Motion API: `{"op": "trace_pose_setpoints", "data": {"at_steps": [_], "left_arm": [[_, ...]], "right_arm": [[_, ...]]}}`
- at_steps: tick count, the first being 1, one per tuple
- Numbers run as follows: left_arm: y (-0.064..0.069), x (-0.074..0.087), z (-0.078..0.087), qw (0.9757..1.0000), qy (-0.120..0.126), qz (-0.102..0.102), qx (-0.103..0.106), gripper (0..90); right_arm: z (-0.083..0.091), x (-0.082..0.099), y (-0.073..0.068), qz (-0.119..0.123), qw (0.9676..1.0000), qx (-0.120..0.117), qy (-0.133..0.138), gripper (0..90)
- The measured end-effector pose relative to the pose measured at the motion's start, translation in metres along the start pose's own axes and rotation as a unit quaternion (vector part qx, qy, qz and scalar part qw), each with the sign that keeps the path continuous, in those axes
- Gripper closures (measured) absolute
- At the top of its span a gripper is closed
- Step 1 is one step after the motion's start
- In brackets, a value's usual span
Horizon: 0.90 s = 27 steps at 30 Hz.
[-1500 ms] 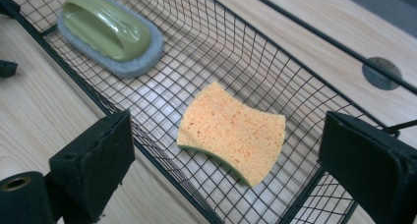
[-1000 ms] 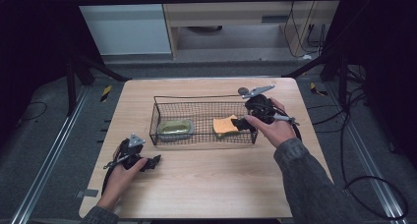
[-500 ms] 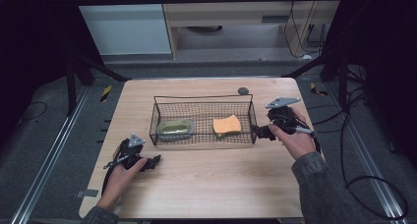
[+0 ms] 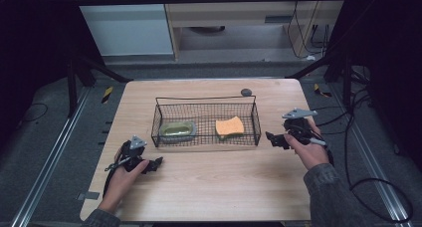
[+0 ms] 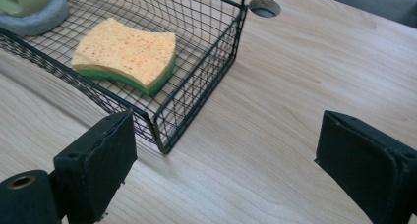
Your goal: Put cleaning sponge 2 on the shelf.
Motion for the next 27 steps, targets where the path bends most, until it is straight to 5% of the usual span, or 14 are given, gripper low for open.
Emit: {"op": "trace_pose_setpoints", "data": {"at_steps": [27], "left_arm": [[0.000, 0.000, 0.000, 1.0000, 0.000, 0.001, 0.000, 0.0]], "right_arm": [[-0.017, 0.056, 0.020, -0.053, 0.9979, 0.013, -0.035, 9.2]]}}
Point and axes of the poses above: each handheld gripper's, and its own axes: z roughly backward along the jaws, x roughly out of its underside, y roughly to its right, the point moved 3 cm from there along -z, roughly forward along the jaws, and after that the axes turned 4 degrees about -x, right-handed, at the moved point
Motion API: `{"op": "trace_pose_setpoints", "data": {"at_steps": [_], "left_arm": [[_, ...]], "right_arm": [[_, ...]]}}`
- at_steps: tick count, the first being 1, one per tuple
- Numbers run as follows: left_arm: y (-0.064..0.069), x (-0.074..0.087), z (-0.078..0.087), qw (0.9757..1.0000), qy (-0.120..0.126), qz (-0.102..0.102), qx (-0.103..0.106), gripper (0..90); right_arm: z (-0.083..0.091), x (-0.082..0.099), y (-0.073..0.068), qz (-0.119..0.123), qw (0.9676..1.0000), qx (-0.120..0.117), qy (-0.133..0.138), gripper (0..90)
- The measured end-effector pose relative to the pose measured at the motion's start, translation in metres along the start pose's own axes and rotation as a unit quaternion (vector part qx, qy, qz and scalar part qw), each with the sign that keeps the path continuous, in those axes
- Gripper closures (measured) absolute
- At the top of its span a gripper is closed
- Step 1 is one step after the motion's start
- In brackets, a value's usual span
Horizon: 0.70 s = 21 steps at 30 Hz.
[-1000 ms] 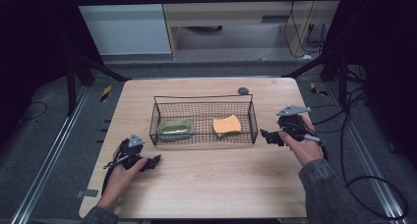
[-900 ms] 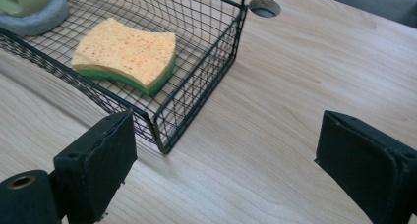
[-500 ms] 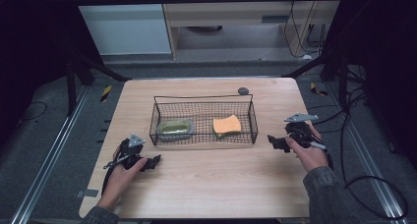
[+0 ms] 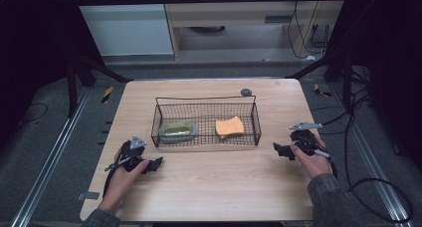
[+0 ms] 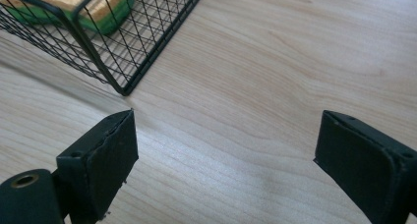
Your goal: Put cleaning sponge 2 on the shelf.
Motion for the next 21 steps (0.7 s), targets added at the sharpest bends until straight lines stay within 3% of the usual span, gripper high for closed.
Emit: {"op": "trace_pose_setpoints", "data": {"at_steps": [7, 21], "left_arm": [[0.000, 0.000, 0.000, 1.0000, 0.000, -0.001, 0.000, 0.0], [0.000, 0.000, 0.000, 1.0000, 0.000, 0.000, 0.000, 0.0]], "right_arm": [[-0.011, 0.012, 0.001, -0.003, 0.9999, -0.001, -0.011, 9.2], [-0.026, 0.020, 0.009, -0.039, 0.9991, 0.014, 0.011, 8.5]]}}
Point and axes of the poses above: each handheld gripper's, and its own axes: z roughly backward along the jaws, x roughly out of its underside, y roughly to its right, the point moved 3 cm from there along -z, roughly forward along the jaws, and after that the axes turned 4 degrees about -x, right-handed, at the moved point
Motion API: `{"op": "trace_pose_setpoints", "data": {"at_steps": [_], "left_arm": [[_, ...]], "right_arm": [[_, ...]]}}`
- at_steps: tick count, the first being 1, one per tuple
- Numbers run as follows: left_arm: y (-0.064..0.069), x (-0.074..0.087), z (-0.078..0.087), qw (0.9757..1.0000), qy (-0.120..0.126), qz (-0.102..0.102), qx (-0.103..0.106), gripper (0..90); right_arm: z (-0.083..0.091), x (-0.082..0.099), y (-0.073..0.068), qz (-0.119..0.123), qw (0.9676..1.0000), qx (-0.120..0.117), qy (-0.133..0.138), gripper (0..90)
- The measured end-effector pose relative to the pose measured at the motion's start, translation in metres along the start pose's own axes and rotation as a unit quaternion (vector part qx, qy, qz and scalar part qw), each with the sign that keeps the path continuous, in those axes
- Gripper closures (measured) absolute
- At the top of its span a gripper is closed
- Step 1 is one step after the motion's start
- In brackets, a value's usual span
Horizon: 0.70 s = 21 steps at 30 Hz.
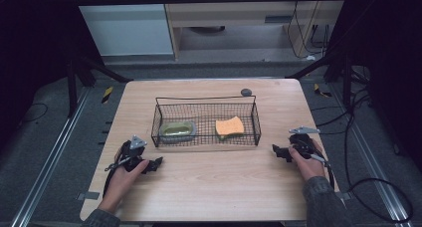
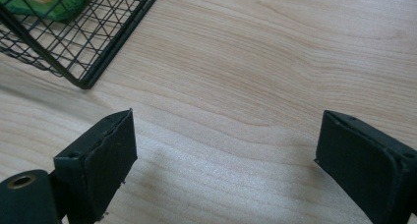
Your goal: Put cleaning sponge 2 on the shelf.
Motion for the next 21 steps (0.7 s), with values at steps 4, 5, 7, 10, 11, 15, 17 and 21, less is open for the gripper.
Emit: {"op": "trace_pose_setpoints", "data": {"at_steps": [4, 5, 7, 10, 11, 15, 17, 21], "left_arm": [[0.000, 0.000, 0.000, 1.0000, 0.000, 0.000, 0.000, 0.0], [0.000, 0.000, 0.000, 1.0000, 0.000, 0.000, 0.000, 0.0], [0.000, 0.000, 0.000, 1.0000, 0.000, 0.000, 0.000, 0.0], [0.000, 0.000, 0.000, 1.0000, 0.000, 0.000, 0.000, 0.0], [0.000, 0.000, 0.000, 1.0000, 0.000, -0.001, 0.000, 0.0], [0.000, 0.000, 0.000, 1.0000, 0.000, 0.000, 0.000, 0.0], [0.000, 0.000, 0.000, 1.0000, 0.000, -0.001, 0.000, 0.0], [0.000, 0.000, 0.000, 1.0000, 0.000, 0.000, 0.000, 0.0]], "right_arm": [[-0.005, 0.001, -0.001, -0.008, 1.0000, 0.002, 0.002, 7.9], [-0.006, 0.001, -0.002, -0.009, 1.0000, 0.003, 0.002, 7.7], [-0.008, 0.002, -0.003, -0.013, 0.9999, 0.001, 0.000, 7.1], [-0.010, 0.002, -0.005, -0.009, 0.9999, 0.010, 0.005, 5.9], [-0.011, 0.002, -0.005, -0.009, 0.9999, 0.012, 0.006, 5.5], [-0.014, 0.003, -0.011, 0.002, 0.9996, 0.029, 0.001, 3.7], [-0.015, 0.002, -0.013, 0.001, 0.9995, 0.030, 0.001, 3.3], [-0.017, 0.002, -0.017, -0.007, 0.9993, 0.036, -0.001, 0.9]]}}
Point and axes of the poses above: each handheld gripper's, and its own axes: z roughly backward along the jaws, x roughly out of its underside, y roughly to its right, the point moved 3 cm from there along -z, roughly forward along the jaws, and after that the axes turned 4 degrees about -x, right-handed, at the moved point
